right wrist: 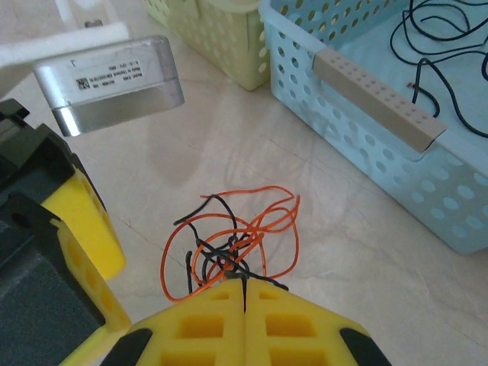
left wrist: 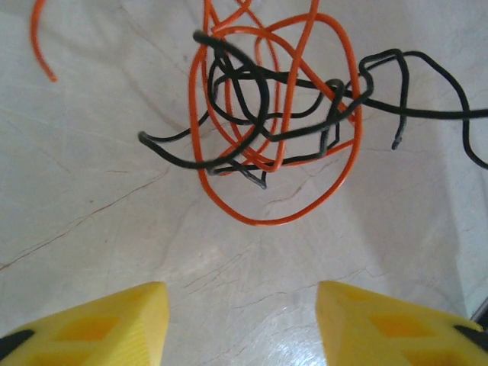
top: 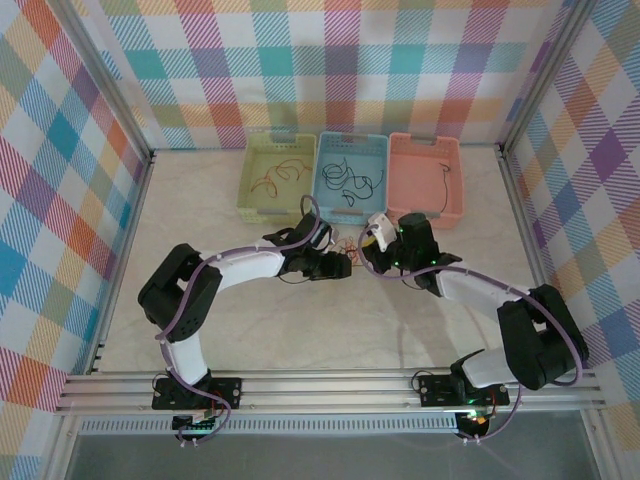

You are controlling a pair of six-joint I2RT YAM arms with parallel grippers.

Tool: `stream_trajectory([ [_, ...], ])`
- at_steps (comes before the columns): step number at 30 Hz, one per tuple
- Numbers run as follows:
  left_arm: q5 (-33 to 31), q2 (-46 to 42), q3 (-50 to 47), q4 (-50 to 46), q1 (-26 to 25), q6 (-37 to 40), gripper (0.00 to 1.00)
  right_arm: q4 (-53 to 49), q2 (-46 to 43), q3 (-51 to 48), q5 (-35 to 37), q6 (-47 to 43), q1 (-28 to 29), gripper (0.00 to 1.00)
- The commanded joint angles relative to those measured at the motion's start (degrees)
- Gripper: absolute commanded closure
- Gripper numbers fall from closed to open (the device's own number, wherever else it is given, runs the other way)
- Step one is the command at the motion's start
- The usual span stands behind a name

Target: Untangle the cables

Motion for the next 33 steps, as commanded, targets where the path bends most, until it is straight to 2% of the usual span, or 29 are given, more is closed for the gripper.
stream_trajectory([
  [1,2.8,0.0,-0.3,2.9,-0.2,-0.2,0.57,7.1,-1.6,-2.3,-1.2,2.6,0.3,1.0],
  [7,1.0,-5.3,-5.5,6.3,-0.2,0.4,0.71,13.3,-0.8,-4.8,-0.7,4.4,0.4,1.0],
  [17,-3.3,-10.8,-10.4,8.6,0.5,-1.1,1.0,14.9,-1.3,-5.7,1.1,5.0,0.4,1.0],
  [26,-9.4,-20.7,-15.8,6.7,3.5,-0.9,1.0,14.9,-1.3,-5.7,1.6,5.4,0.4,1.0],
  [33,-13.1,-24.4,-17.7,5.1,5.3,-1.6,1.0,14.2,-1.0,-5.3,2.5,5.4,0.4,1.0],
])
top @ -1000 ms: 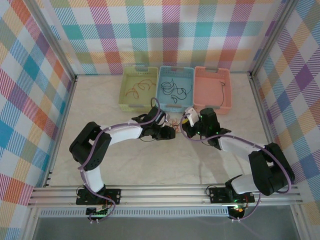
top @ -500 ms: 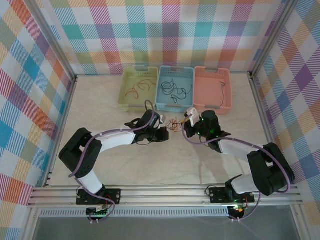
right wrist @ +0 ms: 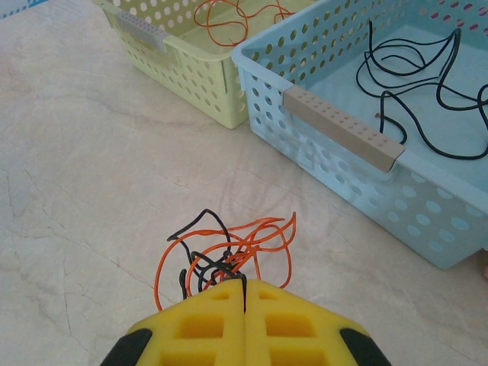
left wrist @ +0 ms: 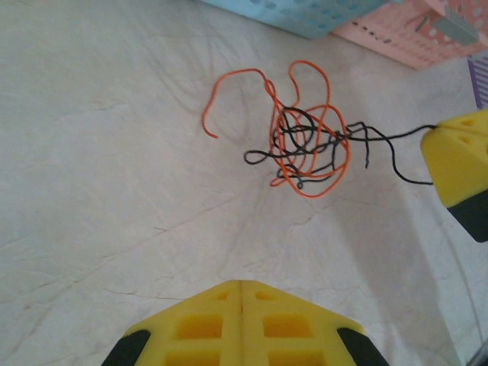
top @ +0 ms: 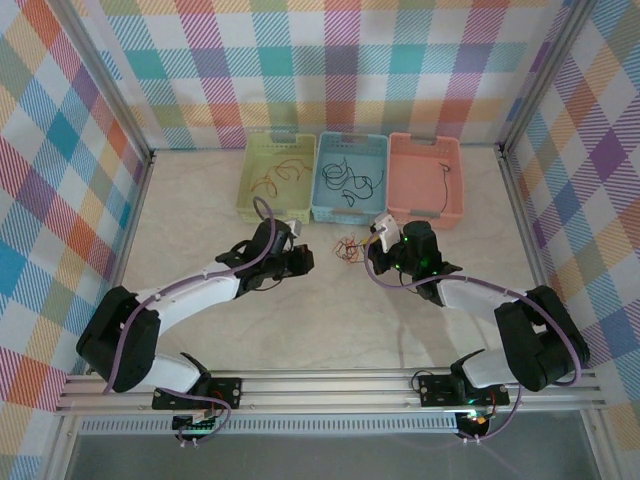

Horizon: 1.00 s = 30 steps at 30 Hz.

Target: Untangle the cables

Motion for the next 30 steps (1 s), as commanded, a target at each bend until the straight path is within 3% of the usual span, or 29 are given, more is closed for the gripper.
stream_trajectory([
  [1,-2.4,-1.4,-0.8,-1.8,0.9,-0.1,1.0,1.7,-0.8,0.0,0.8,0.6,0.4,1.0],
  [6,5.2,2.1,0.5,1.7,1.0,0.5,0.97,3.1,-0.8,-0.5,-2.5,0.6,0.4,1.0],
  [9,8.7,8.7,5.3,1.4,1.0,-1.2,0.6,1.1,0.1,0.7,-1.5,0.6,0.4,1.0],
  [11,11.1,12.8,8.0,3.1,0.9,-3.3,0.49,0.7,0.3,0.9,-1.2,0.5,0.4,1.0],
  [20,14.2,22.6,16.7,4.4,-0.1,-8.2,0.51,0.3,0.8,1.1,-1.6,0.6,0.4,1.0],
  [25,13.4,23.7,16.8,4.6,-0.3,-9.2,0.52,0.3,0.9,1.2,-1.8,0.6,0.4,1.0],
  [30,15.4,26.2,17.6,7.3,-0.4,-11.6,0.59,0.2,0.9,1.3,-1.8,0.6,0.4,1.0],
])
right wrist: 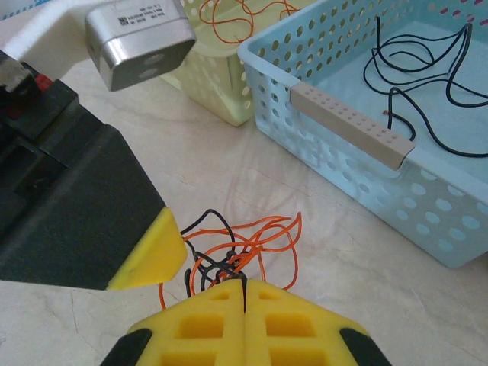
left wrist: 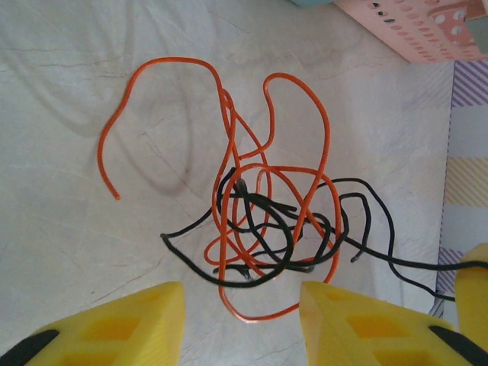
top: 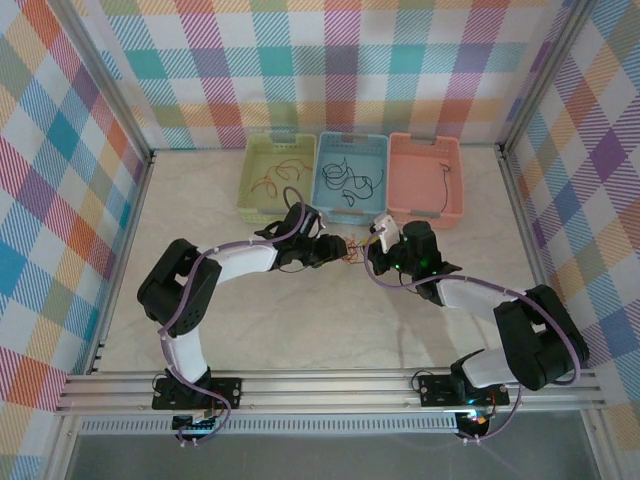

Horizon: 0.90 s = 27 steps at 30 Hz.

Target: Untangle the cables

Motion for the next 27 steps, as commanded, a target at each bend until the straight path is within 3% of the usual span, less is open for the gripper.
stream_trajectory([
  [1,1.8,2.2,2.1,2.2,-0.4,-2.1,0.62,0.4,0.6,1.2,-0.8,0.5,0.4,1.0],
  [10,1.0,3.7,2.6,2.3,-0.4,-2.2,0.7,0.3,0.7,1.3,-0.8,0.5,0.4,1.0],
  [17,0.6,3.9,3.0,2.1,-0.4,-2.0,0.82,0.1,0.7,1.3,-0.6,0.5,0.4,1.0],
  [23,-2.4,0.5,1.7,-0.6,-0.4,0.1,0.99,0.3,0.5,1.2,-0.4,0.5,0.4,1.0],
  [27,-5.0,-3.0,-0.2,-3.3,0.2,2.4,1.0,0.4,0.3,1.1,1.1,0.5,0.4,1.0],
])
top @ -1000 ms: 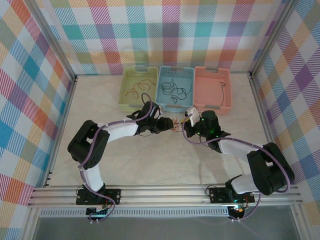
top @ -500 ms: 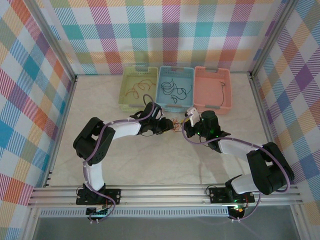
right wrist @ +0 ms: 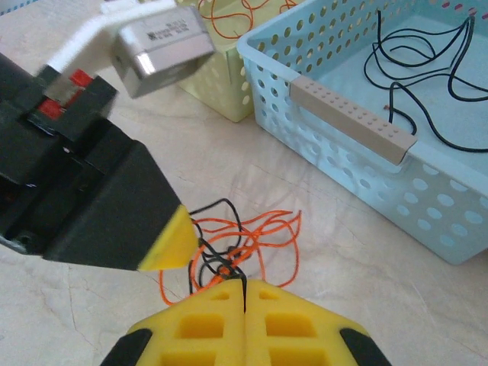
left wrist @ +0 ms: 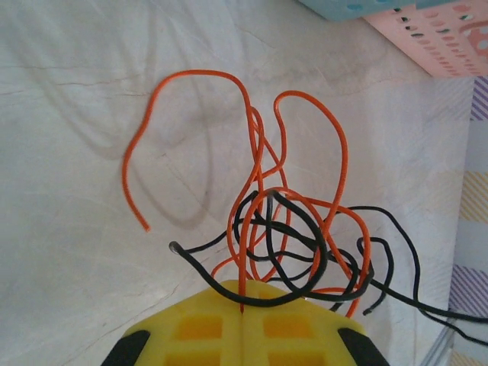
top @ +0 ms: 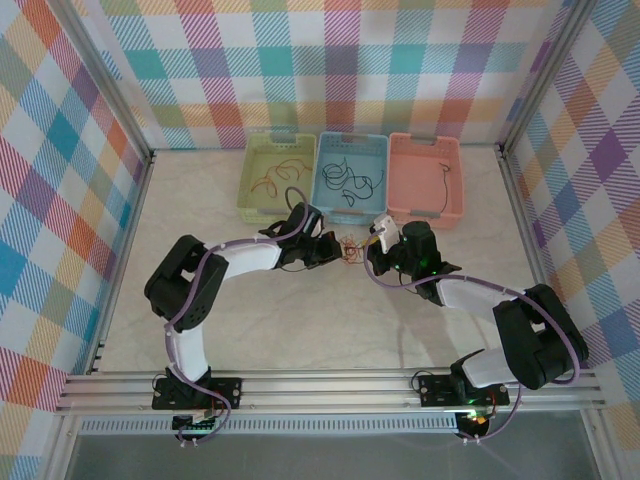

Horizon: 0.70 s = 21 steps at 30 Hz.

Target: Untangle the cables

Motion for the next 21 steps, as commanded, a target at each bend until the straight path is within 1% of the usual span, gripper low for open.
stream_trajectory([
  [1,-2.9,-5.7,-2.1,-3.3,0.6,2.9,1.0,0.3,-0.1,1.1,1.9,1.4,0.4,1.0],
  [4,-4.4,-11.0,-6.1,-5.3,2.4,4.6,1.0,-0.2,-0.6,0.8,7.1,2.9,0.4,1.0],
  [6,-6.0,-16.3,-9.0,-8.0,4.3,6.4,1.0,0.7,-1.1,0.0,12.2,4.8,0.3,1.0],
  [8,-7.8,-23.1,-12.8,-10.4,7.1,7.6,1.0,2.0,-1.6,-0.9,15.6,6.4,0.2,1.0],
  [12,-8.9,-37.0,-18.2,-16.7,13.7,9.0,1.0,2.4,-1.7,-1.1,18.4,7.4,0.2,1.0],
  [14,-10.8,-44.5,-18.9,-22.8,15.9,10.3,1.0,2.1,-1.7,-1.1,19.7,8.2,0.1,1.0],
  [18,-17.9,-56.9,-18.0,-31.8,17.6,11.4,1.0,1.7,-1.6,-1.0,21.3,9.4,-0.1,1.0],
  [21,-21.7,-63.1,-16.9,-36.2,18.5,11.8,1.0,1.5,-1.8,-1.1,21.9,10.2,-0.5,1.0],
])
